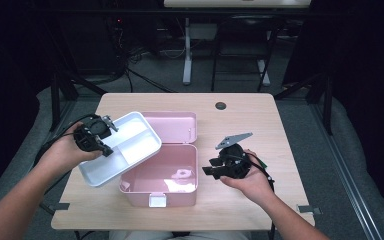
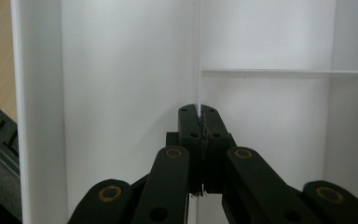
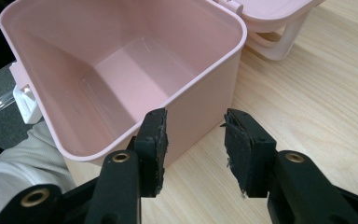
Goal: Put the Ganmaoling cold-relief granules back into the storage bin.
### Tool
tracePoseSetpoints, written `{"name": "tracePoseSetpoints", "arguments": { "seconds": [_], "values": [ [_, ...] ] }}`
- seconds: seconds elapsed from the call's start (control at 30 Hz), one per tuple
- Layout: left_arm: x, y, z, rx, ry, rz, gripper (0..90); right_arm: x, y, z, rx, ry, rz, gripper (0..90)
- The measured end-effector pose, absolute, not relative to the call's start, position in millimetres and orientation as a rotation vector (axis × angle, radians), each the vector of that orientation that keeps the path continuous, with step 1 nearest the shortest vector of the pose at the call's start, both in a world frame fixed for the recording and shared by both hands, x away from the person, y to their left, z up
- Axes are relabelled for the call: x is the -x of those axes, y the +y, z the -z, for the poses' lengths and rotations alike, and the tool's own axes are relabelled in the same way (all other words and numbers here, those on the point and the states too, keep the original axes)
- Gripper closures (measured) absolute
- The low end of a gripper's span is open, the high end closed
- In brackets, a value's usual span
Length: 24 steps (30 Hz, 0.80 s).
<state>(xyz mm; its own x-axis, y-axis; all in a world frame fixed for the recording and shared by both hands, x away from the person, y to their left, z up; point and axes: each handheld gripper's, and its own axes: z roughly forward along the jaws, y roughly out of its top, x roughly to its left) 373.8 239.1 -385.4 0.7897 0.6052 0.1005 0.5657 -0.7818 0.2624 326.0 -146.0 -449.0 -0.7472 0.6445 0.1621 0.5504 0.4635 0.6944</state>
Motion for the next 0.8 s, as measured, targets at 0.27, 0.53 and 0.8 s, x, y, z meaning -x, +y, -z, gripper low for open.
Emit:
{"name": "tracePoseSetpoints", "arguments": {
  "seconds": [0.27,0.53,0.8],
  "values": [
    [-378,278,392,-2.685,1.128,-0.256,89.5,-326,-148,449,-1.065,2.567,-1.165,57.6],
    [-377,307,399,-2.645,1.225,-0.255,89.5,-326,-147,448,-1.062,2.568,-1.167,57.3],
    [-374,325,407,-2.608,1.294,-0.236,89.6,-326,-147,448,-1.064,2.568,-1.161,57.3]
  ]
}}
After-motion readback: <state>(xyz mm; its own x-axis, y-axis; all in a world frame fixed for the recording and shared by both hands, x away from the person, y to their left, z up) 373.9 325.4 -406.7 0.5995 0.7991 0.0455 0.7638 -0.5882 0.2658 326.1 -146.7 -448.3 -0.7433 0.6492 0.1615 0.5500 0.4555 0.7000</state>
